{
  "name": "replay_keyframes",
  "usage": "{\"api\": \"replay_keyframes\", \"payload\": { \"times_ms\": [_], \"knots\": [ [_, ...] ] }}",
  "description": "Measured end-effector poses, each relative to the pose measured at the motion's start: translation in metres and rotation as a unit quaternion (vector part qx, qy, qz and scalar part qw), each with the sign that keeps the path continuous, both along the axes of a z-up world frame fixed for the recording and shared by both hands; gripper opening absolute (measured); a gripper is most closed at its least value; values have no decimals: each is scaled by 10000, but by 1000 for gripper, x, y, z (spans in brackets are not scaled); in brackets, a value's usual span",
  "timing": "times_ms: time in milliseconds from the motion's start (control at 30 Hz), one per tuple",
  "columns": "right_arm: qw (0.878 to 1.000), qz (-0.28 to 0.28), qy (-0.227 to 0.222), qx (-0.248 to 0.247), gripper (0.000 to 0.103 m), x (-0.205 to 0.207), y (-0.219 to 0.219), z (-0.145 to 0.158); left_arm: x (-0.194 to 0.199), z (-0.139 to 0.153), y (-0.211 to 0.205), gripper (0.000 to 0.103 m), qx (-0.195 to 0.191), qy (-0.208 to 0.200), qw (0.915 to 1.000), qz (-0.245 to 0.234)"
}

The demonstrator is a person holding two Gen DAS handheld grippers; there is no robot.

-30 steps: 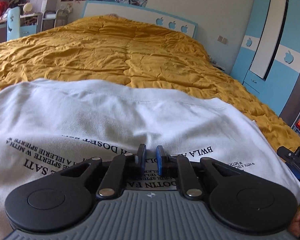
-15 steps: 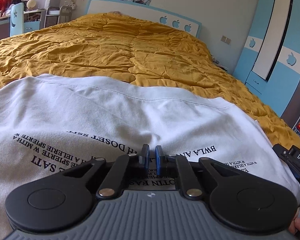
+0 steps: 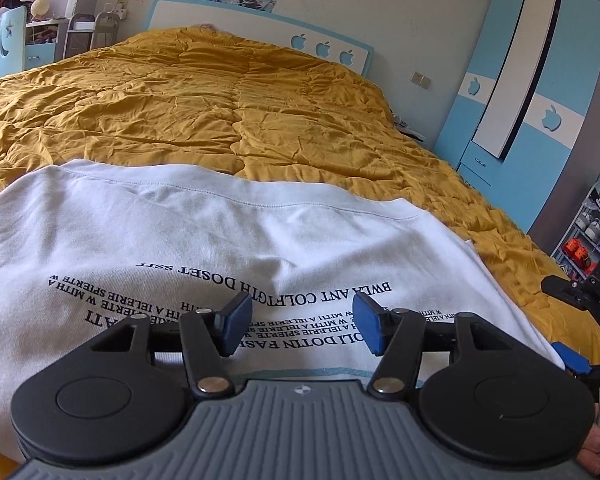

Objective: Fold small clothes

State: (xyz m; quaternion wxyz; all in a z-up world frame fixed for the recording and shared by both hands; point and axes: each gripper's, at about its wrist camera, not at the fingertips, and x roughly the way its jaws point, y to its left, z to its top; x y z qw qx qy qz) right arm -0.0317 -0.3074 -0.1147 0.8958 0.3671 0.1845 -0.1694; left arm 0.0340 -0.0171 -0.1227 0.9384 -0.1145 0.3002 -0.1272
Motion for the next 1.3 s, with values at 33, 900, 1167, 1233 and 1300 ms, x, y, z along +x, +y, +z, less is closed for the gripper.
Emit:
{"api": "replay_keyframes", "payload": {
  "times_ms": [33, 900, 1167, 1233, 1300],
  "knots": [
    [10000, -11, 20, 59, 82, -8, 1, 1, -2, 2, 2, 70, -28, 6, 10000, 15],
    [9165, 530, -653, 3912, 69, -42, -34, -70, -8, 22, 65, 70, -660, -146, 9952, 708],
    [9262, 827, -581, 3632, 40, -19, -35, -59, -10, 20, 61, 70, -649, -193, 9955, 664],
    [9314, 743, -339, 3547, 40, -12, -34, -61, -9, 17, 61, 70, -661, -142, 9956, 657],
    [9300, 649, -241, 3609, 38, -3, -34, -64, -8, 15, 60, 70, -673, -75, 9954, 676]
  ]
}}
